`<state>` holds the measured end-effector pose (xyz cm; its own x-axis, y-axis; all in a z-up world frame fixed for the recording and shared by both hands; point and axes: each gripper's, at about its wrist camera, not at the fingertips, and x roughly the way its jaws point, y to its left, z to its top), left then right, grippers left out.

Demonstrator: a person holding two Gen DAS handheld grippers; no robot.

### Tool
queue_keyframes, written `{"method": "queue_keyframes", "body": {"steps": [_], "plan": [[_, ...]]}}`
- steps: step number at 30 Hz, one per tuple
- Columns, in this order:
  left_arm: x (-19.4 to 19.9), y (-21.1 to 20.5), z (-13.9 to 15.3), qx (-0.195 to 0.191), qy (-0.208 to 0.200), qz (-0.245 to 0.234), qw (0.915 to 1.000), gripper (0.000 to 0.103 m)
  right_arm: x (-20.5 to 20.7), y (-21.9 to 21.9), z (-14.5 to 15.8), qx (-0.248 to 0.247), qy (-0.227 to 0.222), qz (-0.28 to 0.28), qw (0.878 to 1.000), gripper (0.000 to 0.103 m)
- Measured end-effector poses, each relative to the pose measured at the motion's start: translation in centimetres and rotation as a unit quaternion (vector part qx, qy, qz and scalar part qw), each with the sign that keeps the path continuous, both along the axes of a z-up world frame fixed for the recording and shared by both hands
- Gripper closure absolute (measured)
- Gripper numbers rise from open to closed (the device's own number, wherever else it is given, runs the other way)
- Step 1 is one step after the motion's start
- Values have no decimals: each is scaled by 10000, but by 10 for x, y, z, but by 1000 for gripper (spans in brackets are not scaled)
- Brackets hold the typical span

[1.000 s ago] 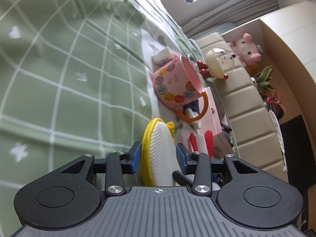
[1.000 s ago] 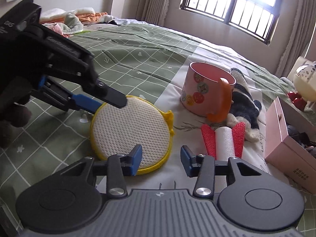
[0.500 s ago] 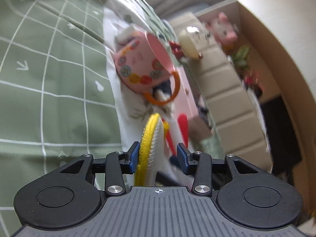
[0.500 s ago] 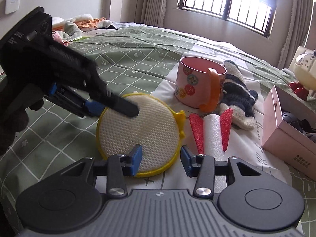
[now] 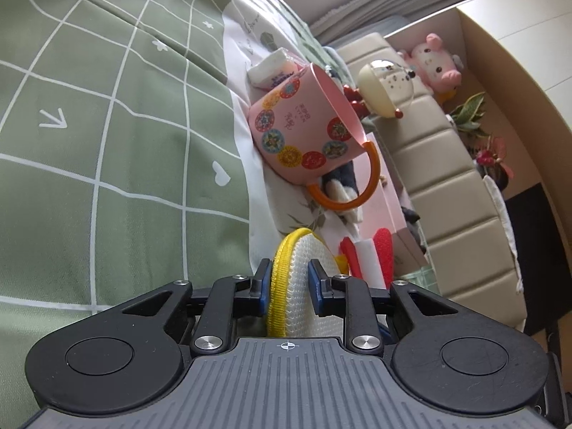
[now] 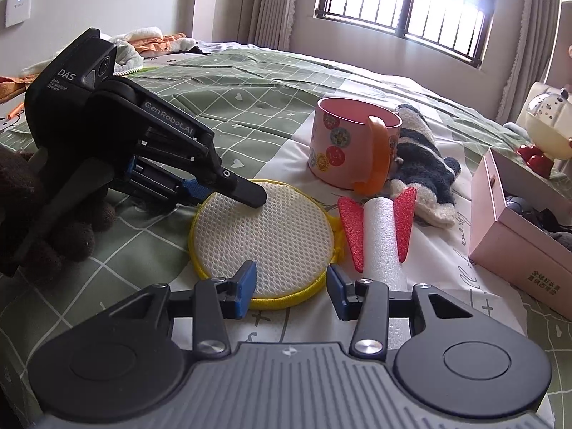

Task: Organize soft objects
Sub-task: 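Lift the yellow mesh pad with the left tool while the right tool lifts the foam stick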

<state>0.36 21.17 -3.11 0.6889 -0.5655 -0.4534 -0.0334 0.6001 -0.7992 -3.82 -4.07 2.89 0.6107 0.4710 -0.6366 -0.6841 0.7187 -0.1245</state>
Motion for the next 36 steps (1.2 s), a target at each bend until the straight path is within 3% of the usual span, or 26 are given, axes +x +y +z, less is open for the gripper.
{"method": "queue_keyframes", "body": {"steps": [4,9,13,15,18,23,26,29,34,35,36], "plan": [[-1,-1,0,-23,-17,4,10000,78,0,0,-4,-65,-46,-14,10000,59],[5,-6,6,-243,-241,-785,9963,57,-4,-5,-8,-50,-128,39,9999,59],[1,-8,11,-554,-545,-1163,9902,57,-6,-15,-12,42,-77,89,9999,59],[4,-18,12,-265,-386,-1256,9910,58,-6,-18,-11,113,-28,89,9999,59],[11,-38,12,342,-241,-1348,9900,70,-7,-20,-9,100,-42,93,9999,59],[9,-42,19,316,-211,-928,9950,80,-10,-35,14,125,-10,135,9998,59],[-6,-43,27,625,-23,-680,9957,80,-8,-53,37,412,-68,52,9991,57],[-25,-44,38,923,-110,-459,9946,82,12,-57,42,301,-53,-338,9990,56],[-45,-55,54,1531,-37,-213,9880,81,54,-46,20,-106,683,-739,9949,56],[-48,-57,57,1667,1,-194,9858,81,54,-45,17,-131,838,-718,9938,59],[-51,-59,59,1782,34,-177,9838,81,54,-42,15,-232,897,-702,9932,70]]}}
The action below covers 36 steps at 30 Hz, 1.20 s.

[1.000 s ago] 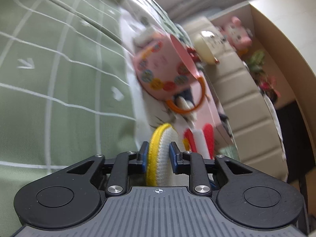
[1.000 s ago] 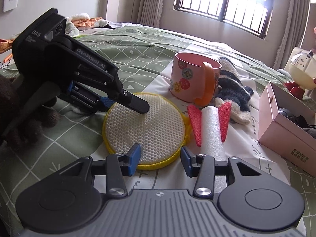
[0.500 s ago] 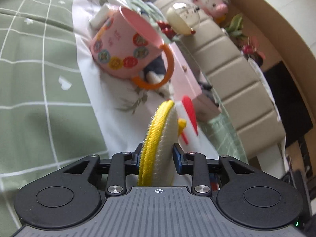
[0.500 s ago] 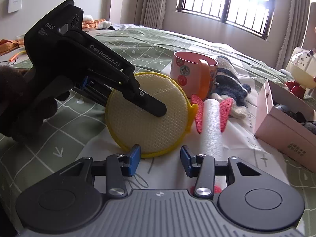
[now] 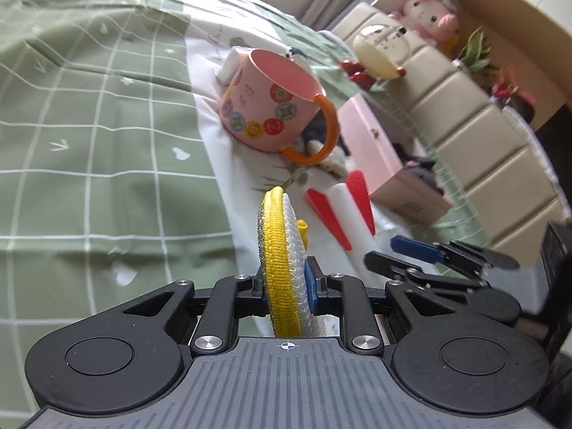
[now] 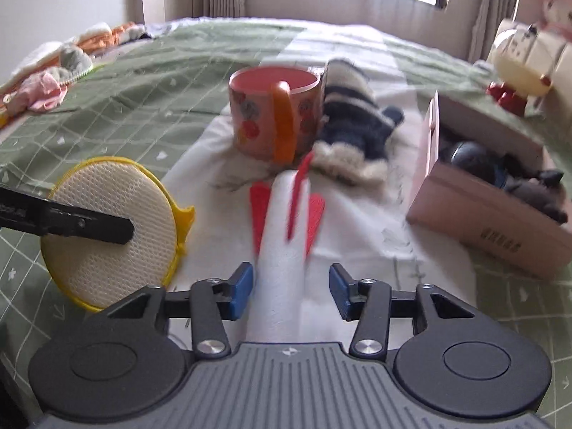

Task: Organize soft objects
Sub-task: 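Lift the yellow mesh pad with the left tool while the right tool lifts the foam stick, then carry the mesh pad and foam stick to the pink box and release both inside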

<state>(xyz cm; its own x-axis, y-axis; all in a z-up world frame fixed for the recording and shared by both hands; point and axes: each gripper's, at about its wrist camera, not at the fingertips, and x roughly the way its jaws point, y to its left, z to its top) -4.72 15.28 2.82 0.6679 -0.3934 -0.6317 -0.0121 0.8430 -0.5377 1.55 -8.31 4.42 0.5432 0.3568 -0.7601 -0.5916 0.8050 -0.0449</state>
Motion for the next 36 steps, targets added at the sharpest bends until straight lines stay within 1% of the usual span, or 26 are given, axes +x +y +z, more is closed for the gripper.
{"method": "queue_keyframes", "body": {"steps": [1,5,8,10,15,18,21,25,27,30,32,34,36], "plan": [[-3,-1,2,84,18,16,10000,81,-5,2,0,-99,-3,90,9999,74],[-11,-3,7,270,45,69,9996,81,-25,6,9,-255,-85,414,9988,75],[-15,-5,10,340,22,58,9994,81,-36,8,23,-211,-92,563,9981,75],[-18,-7,12,375,-11,20,9993,82,-38,9,33,-98,-8,611,9981,75],[-22,-8,12,353,-2,-121,9993,82,-40,14,52,242,318,714,9966,75],[-24,-2,12,269,25,-164,9995,82,-42,25,62,299,301,891,9951,75],[-25,9,15,89,48,-170,9998,84,-41,40,76,409,252,1162,9921,75],[-11,27,30,37,1,-122,9999,84,-28,59,103,666,46,1398,9879,75],[2,39,42,55,-101,-5,9999,84,-14,66,116,782,-109,1376,9873,75],[27,54,66,327,-378,209,9985,84,12,74,134,864,-521,1206,9876,75],[47,63,78,316,-544,278,9976,85,34,76,143,892,-639,1021,9887,75],[69,68,87,297,-612,293,9973,85,56,75,150,874,-744,806,9901,75],[89,68,96,441,-652,313,9964,85,75,74,154,782,-915,620,9908,75]]}}
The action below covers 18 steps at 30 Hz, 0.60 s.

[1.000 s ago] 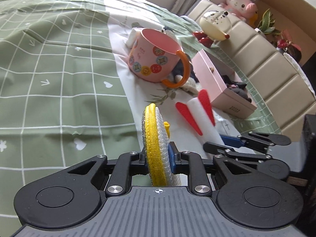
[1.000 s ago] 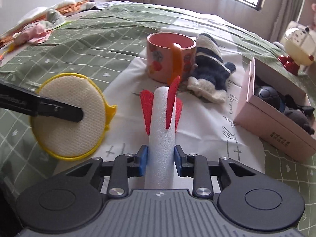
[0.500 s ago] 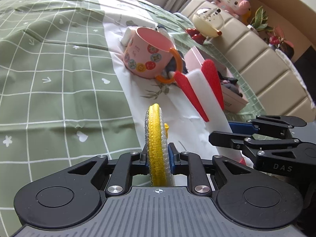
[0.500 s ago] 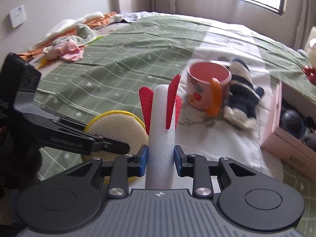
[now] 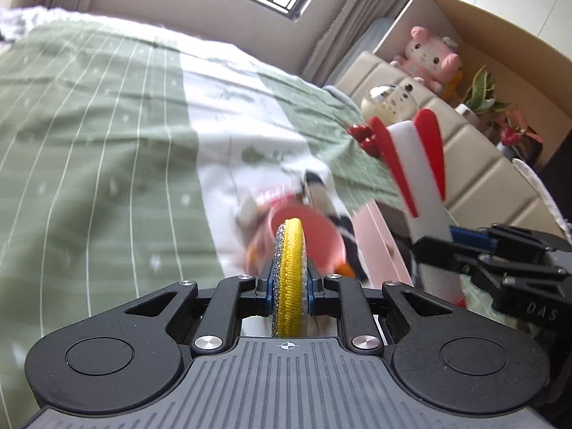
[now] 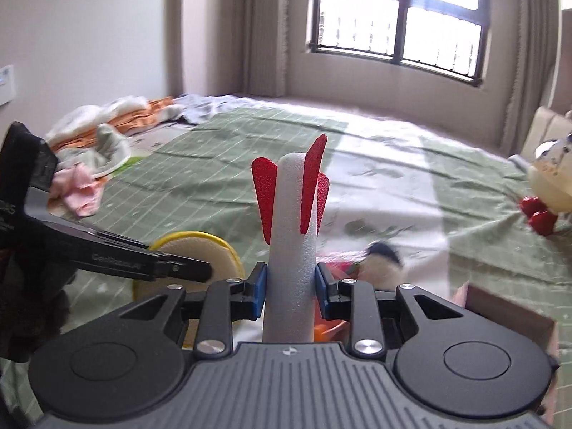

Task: Organize soft objects
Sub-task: 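Carry the mesh pad and foam stick to the pink box and release both inside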

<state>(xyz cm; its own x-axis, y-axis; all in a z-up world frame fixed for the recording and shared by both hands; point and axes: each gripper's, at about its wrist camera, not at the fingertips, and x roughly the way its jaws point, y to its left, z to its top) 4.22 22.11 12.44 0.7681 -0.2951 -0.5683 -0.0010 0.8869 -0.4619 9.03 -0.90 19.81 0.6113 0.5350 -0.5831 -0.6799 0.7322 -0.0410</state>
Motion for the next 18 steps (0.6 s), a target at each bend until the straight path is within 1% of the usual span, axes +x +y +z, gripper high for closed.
{"method": "queue_keyframes", "body": {"steps": [3,5,8,10,14,18], "plan": [[29,-1,13,160,-125,76,9998,85,27,-6,2,-90,-123,-279,9995,75],[47,-3,22,235,-235,143,9993,85,44,-10,1,-87,-50,-462,9989,75],[73,-5,28,266,-253,185,9992,85,59,-19,-2,-82,17,-697,9975,75],[86,-8,28,235,-197,225,9993,85,65,-27,-3,-59,58,-779,9969,75],[104,-17,19,14,-30,222,9997,85,67,-48,-3,-15,9,-947,9955,75],[117,-38,10,-188,140,83,9997,85,69,-80,3,37,-94,-1162,9932,75]]}}
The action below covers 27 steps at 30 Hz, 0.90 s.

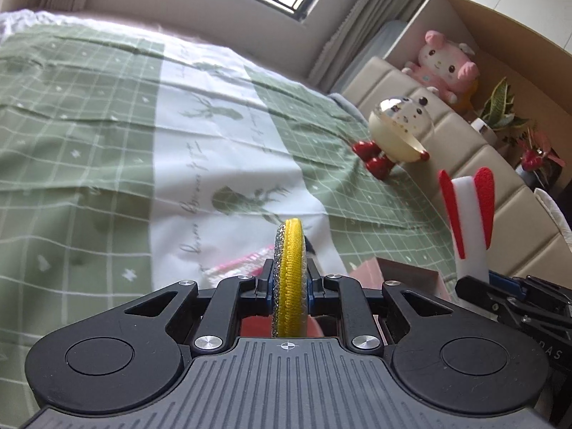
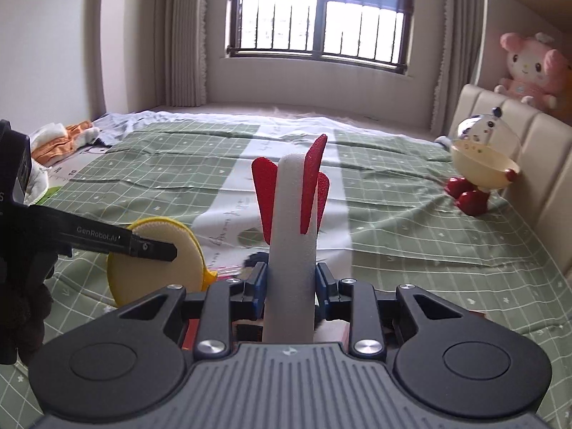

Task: Organize soft objects
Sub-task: 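Carry the mesh pad and foam stick to the pink box and release both inside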

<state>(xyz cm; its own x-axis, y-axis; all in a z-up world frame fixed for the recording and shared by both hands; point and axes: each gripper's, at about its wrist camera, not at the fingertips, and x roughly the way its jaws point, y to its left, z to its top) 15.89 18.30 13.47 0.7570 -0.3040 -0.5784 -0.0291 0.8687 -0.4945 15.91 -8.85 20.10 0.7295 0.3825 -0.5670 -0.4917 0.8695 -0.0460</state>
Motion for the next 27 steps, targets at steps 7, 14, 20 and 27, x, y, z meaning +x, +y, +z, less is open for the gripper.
{"method": "queue_keyframes", "body": {"steps": [7,14,20,27], "plan": [[22,-61,7,-658,41,-555,9963,85,12,-62,3,-35,-160,-517,9985,75],[52,-142,17,-876,-67,-1078,9903,85,28,-120,0,29,-183,-813,9965,75],[80,-185,-5,-1784,-112,-1400,9739,84,42,-162,-8,237,-50,-1013,9946,75],[96,-208,-47,-915,353,-1167,9883,81,55,-186,-50,273,470,-1266,9905,75]]}}
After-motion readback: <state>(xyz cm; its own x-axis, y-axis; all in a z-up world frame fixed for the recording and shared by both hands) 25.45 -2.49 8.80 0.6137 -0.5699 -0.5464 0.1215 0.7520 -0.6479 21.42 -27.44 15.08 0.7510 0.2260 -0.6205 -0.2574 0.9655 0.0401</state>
